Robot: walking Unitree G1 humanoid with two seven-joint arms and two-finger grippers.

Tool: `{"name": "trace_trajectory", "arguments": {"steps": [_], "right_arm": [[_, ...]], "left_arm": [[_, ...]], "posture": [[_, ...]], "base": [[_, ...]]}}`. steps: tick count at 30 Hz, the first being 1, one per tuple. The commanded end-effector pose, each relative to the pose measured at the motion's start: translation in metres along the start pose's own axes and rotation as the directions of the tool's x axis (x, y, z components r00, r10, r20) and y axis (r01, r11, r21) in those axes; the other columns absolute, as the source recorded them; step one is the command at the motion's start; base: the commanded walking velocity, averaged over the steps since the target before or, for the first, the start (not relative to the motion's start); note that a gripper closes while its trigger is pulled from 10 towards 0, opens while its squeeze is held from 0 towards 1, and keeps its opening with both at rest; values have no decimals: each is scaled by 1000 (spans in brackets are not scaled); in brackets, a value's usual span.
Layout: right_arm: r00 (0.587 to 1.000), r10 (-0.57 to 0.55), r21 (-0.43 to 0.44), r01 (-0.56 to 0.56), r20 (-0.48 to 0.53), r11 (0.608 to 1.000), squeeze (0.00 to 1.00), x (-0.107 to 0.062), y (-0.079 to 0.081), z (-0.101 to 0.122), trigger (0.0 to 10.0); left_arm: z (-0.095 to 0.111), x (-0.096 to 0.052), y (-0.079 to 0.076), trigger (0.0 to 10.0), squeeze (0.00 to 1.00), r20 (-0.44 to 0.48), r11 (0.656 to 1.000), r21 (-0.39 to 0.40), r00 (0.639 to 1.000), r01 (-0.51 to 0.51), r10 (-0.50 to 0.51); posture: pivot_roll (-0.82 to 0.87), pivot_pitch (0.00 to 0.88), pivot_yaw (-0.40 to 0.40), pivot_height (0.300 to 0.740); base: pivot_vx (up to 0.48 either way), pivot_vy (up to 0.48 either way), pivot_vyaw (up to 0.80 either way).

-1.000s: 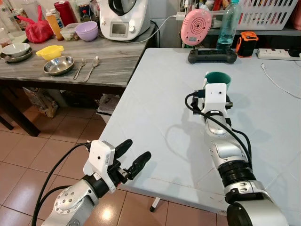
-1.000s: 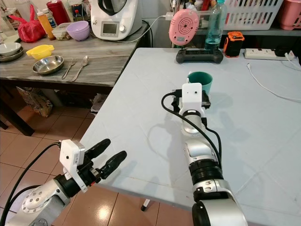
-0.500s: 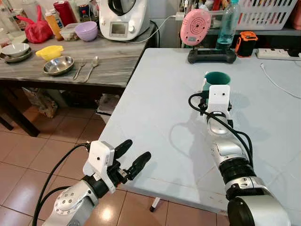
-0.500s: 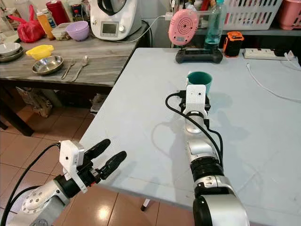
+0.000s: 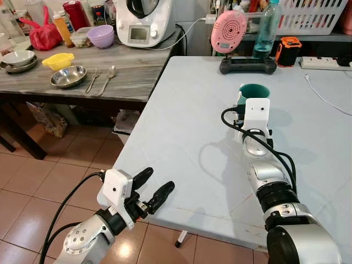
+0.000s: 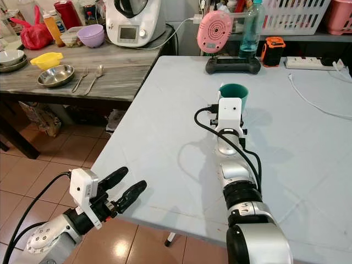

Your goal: Setting the table

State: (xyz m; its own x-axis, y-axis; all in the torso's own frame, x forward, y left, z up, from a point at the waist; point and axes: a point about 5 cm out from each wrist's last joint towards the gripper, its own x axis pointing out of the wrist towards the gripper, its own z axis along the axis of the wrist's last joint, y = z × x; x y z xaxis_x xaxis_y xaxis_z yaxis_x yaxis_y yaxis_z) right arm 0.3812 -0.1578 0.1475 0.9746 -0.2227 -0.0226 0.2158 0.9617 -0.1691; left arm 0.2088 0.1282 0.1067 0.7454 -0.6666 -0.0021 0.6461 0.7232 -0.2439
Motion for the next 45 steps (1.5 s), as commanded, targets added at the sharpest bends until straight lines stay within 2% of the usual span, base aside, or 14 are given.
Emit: {"name": "trace_trajectory", "arguments": {"steps": [1, 23, 25, 28, 31, 36, 37, 39, 40, 41, 42, 43, 44, 45], "right_arm": [[1000, -1, 14, 1, 12, 1000, 0, 2, 2, 5, 0], [1000, 13, 28, -13, 15, 1000, 0, 2, -3, 2, 0], [999, 35, 48, -36, 24, 998, 0, 0, -3, 3, 0], [989, 131, 76, -136, 68, 988, 0, -7, 1, 7, 0], [977, 198, 65, -203, 85, 977, 0, -16, 3, 0, 0], [970, 231, 74, -236, 76, 969, 0, -24, 3, -8, 0], [962, 261, 92, -268, 76, 959, 0, -30, 4, -11, 588], [951, 297, 97, -305, 91, 947, 0, -36, 7, -10, 2510], [951, 297, 97, -305, 91, 947, 0, -36, 7, -10, 2510], [943, 316, 101, -326, 102, 940, 0, -38, 9, -8, 6588], [927, 352, 98, -365, 126, 926, 0, -42, 12, -5, 10000], [927, 352, 98, -365, 126, 926, 0, -42, 12, -5, 10000], [891, 416, 69, -434, 184, 898, 0, -52, 18, 4, 10000], [891, 416, 69, -434, 184, 898, 0, -52, 18, 4, 10000]], "left_arm": [[-3, -3, 4, 10000, 0, -16, 1000, 9, 1000, -14, 15], [-10, -4, 10, 10000, 0, -13, 999, 33, 1000, -21, 22], [-7, -4, 9, 10000, 0, -4, 999, 41, 1000, -23, 23], [7, 0, 7, 10000, 0, 48, 999, 44, 999, -29, 27], [25, 6, 9, 10000, 0, 117, 998, 39, 993, -40, 35], [30, 10, 12, 10000, 0, 149, 998, 32, 988, -55, 50], [32, 11, 16, 10000, 0, 158, 997, 27, 985, -78, 72], [30, 9, 23, 10000, 0, 145, 991, 28, 981, -134, 128], [30, 9, 23, 10000, 0, 145, 991, 28, 981, -134, 128], [28, 8, 29, 10000, 0, 136, 982, 26, 974, -188, 183], [25, 6, 39, 10000, 0, 123, 959, 35, 954, -281, 274], [25, 6, 39, 10000, 0, 123, 959, 35, 954, -281, 274], [18, -2, 61, 10000, 0, 114, 879, 70, 879, -473, 464], [18, -2, 61, 10000, 0, 114, 879, 70, 879, -473, 464]], "posture": [[-75, 68, 92, 740], [-69, 59, 86, 740], [-68, 57, 82, 740], [-71, 49, 72, 740], [-71, 49, 72, 740], [-75, 39, 63, 740], [-81, 30, 57, 740], [-85, 24, 58, 740], [-85, 24, 58, 740], [-85, 24, 59, 740], [-85, 23, 58, 740], [-85, 23, 58, 740], [-84, 22, 57, 740], [-84, 22, 57, 740]], "base": [[0, 0, 0], [0, 0, 0], [0, 0, 0], [0, 0, 0], [0, 0, 0], [0, 0, 0], [0, 0, 0], [0, 0, 0], [0, 0, 0], [0, 0, 0], [0, 0, 0], [0, 0, 0], [0, 0, 0], [0, 0, 0]]}}
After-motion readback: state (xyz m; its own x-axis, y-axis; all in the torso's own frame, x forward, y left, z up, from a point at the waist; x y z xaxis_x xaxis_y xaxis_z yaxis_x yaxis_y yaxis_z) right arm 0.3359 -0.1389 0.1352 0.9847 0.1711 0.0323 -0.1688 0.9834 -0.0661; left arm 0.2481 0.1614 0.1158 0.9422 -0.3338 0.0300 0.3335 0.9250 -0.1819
